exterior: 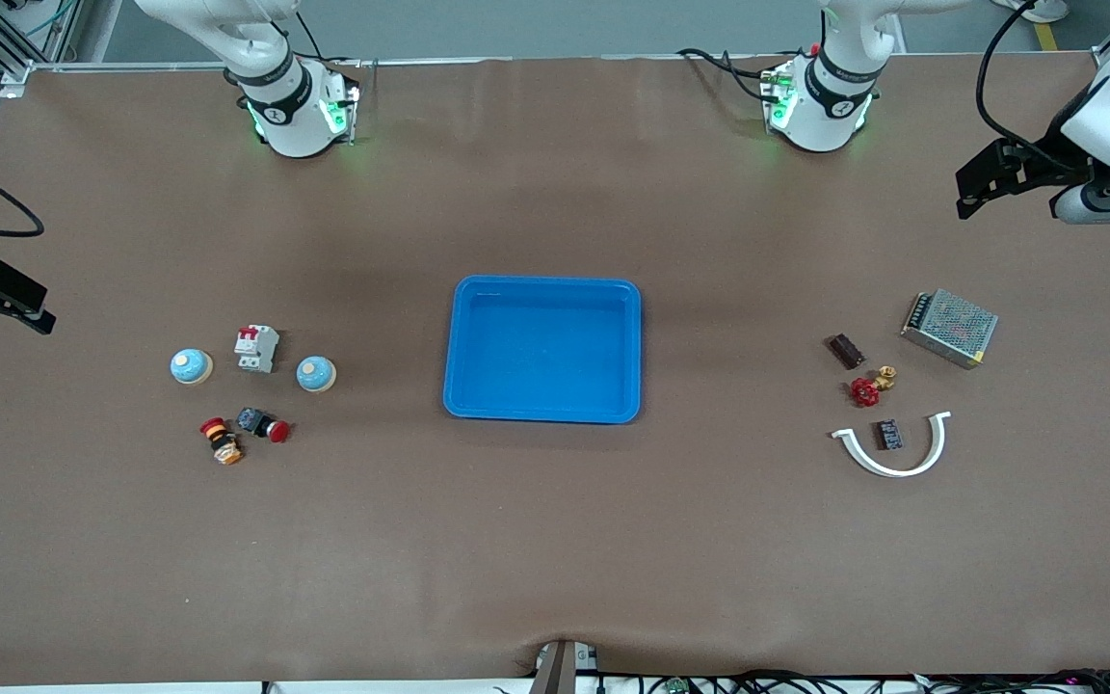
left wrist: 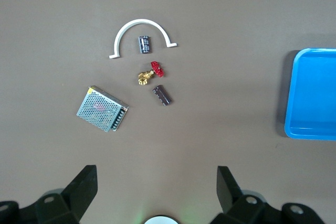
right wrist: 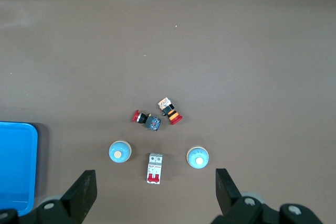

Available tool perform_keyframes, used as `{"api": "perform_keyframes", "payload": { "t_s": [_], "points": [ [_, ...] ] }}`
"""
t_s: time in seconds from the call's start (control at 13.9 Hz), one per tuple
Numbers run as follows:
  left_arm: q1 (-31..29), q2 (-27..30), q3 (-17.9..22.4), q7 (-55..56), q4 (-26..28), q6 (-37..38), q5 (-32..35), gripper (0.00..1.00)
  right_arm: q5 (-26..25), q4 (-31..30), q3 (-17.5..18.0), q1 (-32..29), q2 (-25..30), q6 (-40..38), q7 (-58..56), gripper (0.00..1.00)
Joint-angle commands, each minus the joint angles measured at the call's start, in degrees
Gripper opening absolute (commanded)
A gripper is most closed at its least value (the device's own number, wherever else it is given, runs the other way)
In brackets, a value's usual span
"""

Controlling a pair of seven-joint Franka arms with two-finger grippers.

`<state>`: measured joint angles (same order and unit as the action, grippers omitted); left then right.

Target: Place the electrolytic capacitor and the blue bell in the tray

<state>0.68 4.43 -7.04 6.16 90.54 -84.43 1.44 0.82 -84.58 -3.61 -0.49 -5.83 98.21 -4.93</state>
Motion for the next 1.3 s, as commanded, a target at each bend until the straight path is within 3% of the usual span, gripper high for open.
{"api": "perform_keyframes", "payload": {
  "t_s": [0.0, 0.58, 0.79, 1.22],
  "points": [
    [0.1, -0.2, -0.2, -0.5, -1.1, 1.4, 1.2, 1.0, 0.0, -1.7, 0.1, 0.1, 1.8, 0.5, 0.6, 1.0],
    [-0.5, -3.2, 0.1, -0.3, 1.3, 1.3, 1.3, 1.0, 0.0, -1.7, 0.1, 0.1, 1.8, 0.1, 0.6, 1.0],
    [-0.7, -2.9, 0.1, 0.1, 6.3, -2.0, 1.3, 1.0, 0.0, -1.7, 0.0, 0.0, 1.6, 0.0, 0.7, 1.0],
    [-2.8, -1.3, -0.2, 0.1, 19.6, -16.0, 2.5, 1.0, -0.4, -1.4, -0.2, -0.5, 1.4, 0.0, 0.7, 1.0]
  ]
}}
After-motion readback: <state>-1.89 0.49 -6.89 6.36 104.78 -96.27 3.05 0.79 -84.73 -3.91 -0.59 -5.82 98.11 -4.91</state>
